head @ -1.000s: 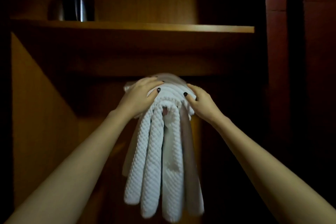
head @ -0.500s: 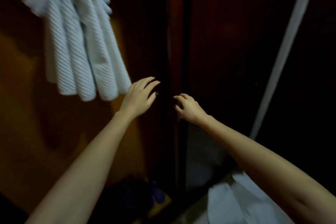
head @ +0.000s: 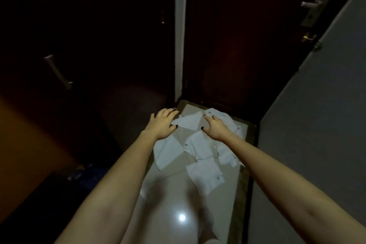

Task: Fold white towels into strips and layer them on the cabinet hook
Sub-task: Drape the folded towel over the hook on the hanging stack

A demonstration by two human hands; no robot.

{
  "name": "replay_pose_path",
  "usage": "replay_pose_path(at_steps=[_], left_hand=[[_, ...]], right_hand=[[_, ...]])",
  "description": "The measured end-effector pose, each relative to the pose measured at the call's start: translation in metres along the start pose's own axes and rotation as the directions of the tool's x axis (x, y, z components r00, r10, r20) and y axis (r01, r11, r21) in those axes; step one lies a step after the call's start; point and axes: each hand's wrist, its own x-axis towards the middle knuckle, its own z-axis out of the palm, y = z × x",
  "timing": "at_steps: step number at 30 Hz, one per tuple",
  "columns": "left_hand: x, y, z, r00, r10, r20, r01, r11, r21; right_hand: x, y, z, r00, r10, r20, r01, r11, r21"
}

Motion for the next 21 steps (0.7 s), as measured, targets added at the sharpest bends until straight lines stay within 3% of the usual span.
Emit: replay_pose_path(at_steps=[5,11,21], left_hand=[[0.096,0.07,0.044,0.993,0.094,0.068,-0.096,0.995,0.026],[0.198,0.107,0.129,0.987,0.087,0.136,-0.084,0.996,-0.026],[0.306,0.084,0.361,0.938,0.119,0.327,-0.122,0.992,-0.012]], right_hand=[[0.031,0.113,-0.013,0.99,0.138,0.014,-0.138,0.99,0.022],[0.091,0.218,0.011,0.976,0.171,0.131,-0.176,0.984,0.026],[0.225,0.348,0.183,0.948,0.221,0.228,-0.249,0.963,0.104]])
